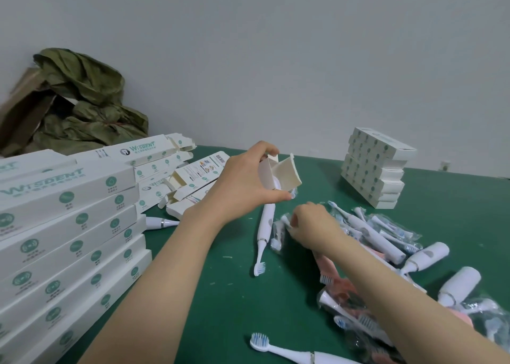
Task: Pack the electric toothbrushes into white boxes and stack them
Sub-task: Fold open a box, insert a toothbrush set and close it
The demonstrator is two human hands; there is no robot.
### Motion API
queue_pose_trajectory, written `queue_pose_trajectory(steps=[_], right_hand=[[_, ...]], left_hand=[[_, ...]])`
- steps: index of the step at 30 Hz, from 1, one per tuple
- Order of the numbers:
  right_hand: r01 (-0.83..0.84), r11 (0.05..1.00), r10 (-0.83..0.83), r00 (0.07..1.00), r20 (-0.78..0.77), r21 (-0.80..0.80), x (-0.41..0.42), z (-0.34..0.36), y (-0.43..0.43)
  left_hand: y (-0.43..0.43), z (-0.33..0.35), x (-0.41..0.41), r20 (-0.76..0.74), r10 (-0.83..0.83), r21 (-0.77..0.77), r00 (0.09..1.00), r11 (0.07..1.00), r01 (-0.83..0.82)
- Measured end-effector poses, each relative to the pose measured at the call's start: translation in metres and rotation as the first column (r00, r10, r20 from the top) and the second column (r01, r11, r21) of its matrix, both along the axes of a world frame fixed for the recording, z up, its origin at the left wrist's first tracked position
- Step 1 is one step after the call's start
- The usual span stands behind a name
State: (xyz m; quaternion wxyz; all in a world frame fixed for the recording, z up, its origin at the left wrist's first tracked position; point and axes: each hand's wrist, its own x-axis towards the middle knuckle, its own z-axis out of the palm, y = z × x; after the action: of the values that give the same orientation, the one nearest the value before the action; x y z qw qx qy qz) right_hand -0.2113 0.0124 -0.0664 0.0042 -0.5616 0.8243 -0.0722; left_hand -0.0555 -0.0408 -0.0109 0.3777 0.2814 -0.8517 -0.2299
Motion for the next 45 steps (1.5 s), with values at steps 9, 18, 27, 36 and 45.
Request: queue_pose_trajectory(steps=[9,18,27,36,45], right_hand=[[0.53,0.604,0.32,0.522,0.79,-0.595,-0.016,0.069,0.028],[0.036,0.614,0.307,0.909,0.281,-0.788,0.023,0.074,0.04],[-0.199,0.717,0.242,0.97,-0.029,-0.668,0.007,0.079,0.04],[-0.256,0.678,0.298,0.953,-0.061,-0.689,0.014,0.071,0.037],[-0.172,0.826,0.379,0.874,0.303,-0.537,0.013,0.07,0.036]], left_hand=[[-0.001,-0.001,-0.004,-0.007,-0.002,-0.002,1.0,1.0,0.002],[-0.001,-0.003,-0.007,-0.004,0.02,0.032,1.0,0.999,-0.02],[0.0,-0.011,-0.014,0.106,-0.028,-0.011,0.994,1.0,0.029],[-0.001,-0.011,-0.016,0.115,-0.012,-0.024,0.993,1.0,0.015],[0.004,-0.01,-0.017,0.134,-0.062,-0.003,0.989,0.998,0.063]])
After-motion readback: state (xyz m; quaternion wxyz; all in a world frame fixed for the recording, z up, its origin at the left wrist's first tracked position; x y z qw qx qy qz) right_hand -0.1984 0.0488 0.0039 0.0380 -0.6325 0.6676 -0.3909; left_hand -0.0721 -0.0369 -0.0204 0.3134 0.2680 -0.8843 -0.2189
